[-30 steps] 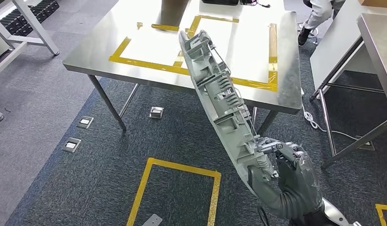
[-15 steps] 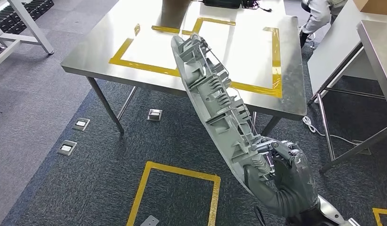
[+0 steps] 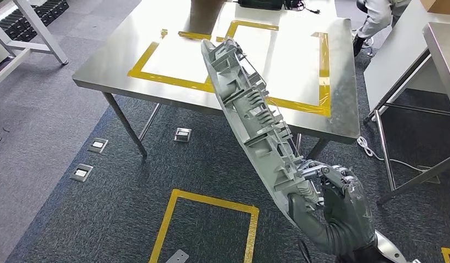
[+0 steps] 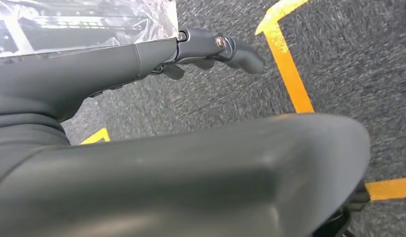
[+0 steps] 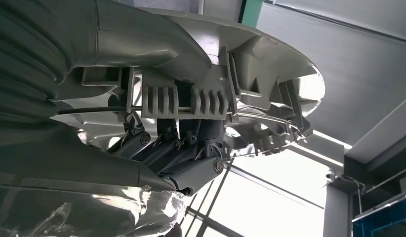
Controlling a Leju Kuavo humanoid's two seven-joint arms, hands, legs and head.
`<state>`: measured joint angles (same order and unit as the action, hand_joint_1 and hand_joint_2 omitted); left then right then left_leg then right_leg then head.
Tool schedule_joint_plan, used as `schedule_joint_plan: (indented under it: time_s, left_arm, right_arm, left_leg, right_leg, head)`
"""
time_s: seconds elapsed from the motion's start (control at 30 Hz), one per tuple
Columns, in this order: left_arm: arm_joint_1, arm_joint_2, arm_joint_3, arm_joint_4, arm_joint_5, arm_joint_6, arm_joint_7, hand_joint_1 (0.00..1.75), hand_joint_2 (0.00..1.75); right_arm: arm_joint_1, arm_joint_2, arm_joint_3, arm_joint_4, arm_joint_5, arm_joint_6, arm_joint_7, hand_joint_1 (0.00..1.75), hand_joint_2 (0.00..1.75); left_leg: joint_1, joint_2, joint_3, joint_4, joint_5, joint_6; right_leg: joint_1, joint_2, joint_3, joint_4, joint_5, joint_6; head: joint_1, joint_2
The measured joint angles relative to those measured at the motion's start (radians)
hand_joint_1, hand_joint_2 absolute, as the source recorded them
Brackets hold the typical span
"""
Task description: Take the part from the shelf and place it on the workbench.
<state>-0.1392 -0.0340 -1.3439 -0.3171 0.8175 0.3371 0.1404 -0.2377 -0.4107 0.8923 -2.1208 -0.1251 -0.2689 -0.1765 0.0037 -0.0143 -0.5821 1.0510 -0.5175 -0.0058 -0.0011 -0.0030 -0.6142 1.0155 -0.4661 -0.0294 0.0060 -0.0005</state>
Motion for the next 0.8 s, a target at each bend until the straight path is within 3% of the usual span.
schedule_joint_plan:
  time_s: [0.03, 0.1, 0.17, 0.2, 0.23, 0.3, 0.33, 0.5, 0.57, 0.63, 0.67, 0.7, 0.73, 0.8]
  left_arm:
    - [0.000, 0.000, 0.000, 0.000, 0.000, 0.000, 0.000, 0.00, 1.75]
    - [0.000, 0.001, 0.000, 0.000, 0.000, -0.001, 0.000, 0.00, 1.75]
    - [0.002, 0.003, 0.000, 0.001, 0.000, -0.001, 0.000, 0.00, 1.75]
    - [0.002, 0.004, 0.000, 0.001, 0.000, -0.001, 0.000, 0.00, 1.75]
    - [0.002, 0.004, 0.000, 0.001, 0.000, -0.001, 0.000, 0.00, 1.75]
    - [0.002, 0.005, 0.000, 0.002, 0.000, -0.001, 0.000, 0.00, 1.75]
    - [0.001, 0.005, 0.000, 0.002, 0.000, -0.001, 0.000, 0.00, 1.75]
    - [0.003, 0.005, 0.001, 0.002, 0.000, -0.001, 0.000, 0.00, 1.75]
    - [0.001, 0.005, 0.001, 0.002, 0.000, -0.001, -0.001, 0.00, 1.75]
    - [0.000, 0.005, 0.001, 0.002, 0.000, -0.001, -0.001, 0.00, 1.75]
    - [0.001, 0.005, 0.001, 0.002, 0.000, -0.001, -0.001, 0.00, 1.75]
    - [0.002, 0.005, 0.001, 0.002, 0.000, -0.001, -0.001, 0.00, 1.75]
    - [0.002, 0.005, 0.001, 0.003, -0.001, -0.001, -0.001, 0.00, 1.75]
    - [0.002, 0.004, 0.001, 0.003, -0.001, -0.001, -0.001, 0.00, 1.75]
  right_arm:
    - [0.000, 0.000, 0.000, 0.000, 0.000, 0.000, 0.000, 1.75, 1.75]
    - [0.000, 0.001, 0.000, 0.001, 0.000, 0.000, 0.001, 1.75, 1.75]
    - [0.001, 0.001, 0.001, 0.001, 0.000, 0.000, 0.001, 1.75, 1.75]
    - [0.001, 0.001, 0.001, 0.001, 0.000, 0.000, 0.001, 1.75, 1.75]
    - [0.001, 0.001, 0.001, 0.001, 0.000, 0.000, 0.001, 1.75, 1.75]
    - [0.001, 0.001, 0.001, 0.000, 0.000, 0.000, 0.001, 1.75, 1.75]
    - [0.001, 0.001, 0.000, 0.000, 0.000, 0.000, 0.001, 1.75, 1.75]
    - [0.000, 0.001, 0.000, 0.000, 0.000, 0.000, 0.001, 1.75, 1.75]
    - [0.000, 0.001, 0.000, 0.000, 0.000, 0.000, 0.001, 1.75, 1.75]
    - [0.002, 0.001, 0.000, 0.000, 0.000, -0.001, 0.001, 1.75, 1.75]
    - [0.003, 0.001, 0.000, 0.000, 0.000, -0.001, 0.001, 1.75, 1.75]
    - [0.003, 0.000, 0.000, 0.000, 0.000, -0.001, 0.001, 1.75, 1.75]
    - [0.003, 0.000, 0.000, 0.001, 0.000, -0.001, 0.001, 1.75, 1.75]
    - [0.003, 0.000, 0.000, 0.001, 0.000, -0.001, 0.001, 1.75, 1.75]
  left_leg:
    - [0.000, 0.001, -0.013, 0.035, -0.020, -0.006]
    - [0.005, 0.002, -0.069, 0.154, -0.071, -0.016]
    - [0.009, 0.002, -0.118, 0.241, -0.086, -0.023]
    - [0.011, 0.003, -0.122, 0.236, -0.065, -0.025]
    - [0.011, 0.003, -0.107, 0.193, -0.027, -0.026]
    - [0.011, 0.004, -0.058, 0.074, 0.041, -0.023]
    - [0.010, 0.004, -0.036, 0.028, 0.053, -0.018]
    - [0.010, 0.002, -0.019, -0.011, 0.042, 0.014]
    - [0.013, 0.003, -0.016, -0.015, 0.041, 0.025]
    - [0.011, 0.003, -0.014, -0.015, 0.037, 0.031]
    - [0.010, 0.002, -0.012, -0.014, 0.034, 0.032]
    - [0.009, 0.001, -0.008, -0.014, 0.031, 0.033]
    - [0.009, 0.000, -0.002, -0.014, 0.027, 0.032]
    - [0.007, -0.002, 0.011, -0.015, 0.017, 0.028]
  right_leg:
    - [-0.004, -0.001, 0.009, -0.008, 0.000, -0.002]
    - [-0.007, -0.003, 0.021, -0.012, -0.004, -0.006]
    - [-0.008, -0.003, 0.029, -0.008, -0.013, -0.006]
    - [-0.009, -0.002, 0.034, -0.006, -0.018, -0.004]
    - [-0.010, -0.001, 0.039, -0.003, -0.024, -0.001]
    - [-0.010, 0.000, 0.050, 0.005, -0.038, 0.008]
    - [-0.009, 0.000, 0.051, 0.009, -0.043, 0.013]
    - [-0.007, -0.001, 0.038, 0.025, -0.058, 0.037]
    - [-0.009, -0.001, -0.006, 0.111, -0.100, 0.044]
    - [-0.010, 0.000, -0.083, 0.244, -0.145, 0.047]
    - [-0.010, 0.000, -0.112, 0.285, -0.147, 0.046]
    - [-0.010, 0.000, -0.125, 0.293, -0.130, 0.045]
    - [-0.010, 0.000, -0.117, 0.259, -0.093, 0.041]
    - [-0.008, 0.000, -0.069, 0.134, -0.011, 0.030]
  head:
    - [-0.003, 0.000]
    - [-0.010, 0.000]
    - [-0.012, 0.000]
    - [-0.013, 0.000]
    - [-0.013, 0.000]
    - [-0.015, 0.000]
    - [-0.016, 0.000]
    - [-0.013, 0.000]
    - [-0.005, 0.000]
    - [0.000, 0.000]
    - [0.001, 0.000]
    - [0.002, 0.000]
    - [0.003, 0.000]
    - [0.004, 0.000]
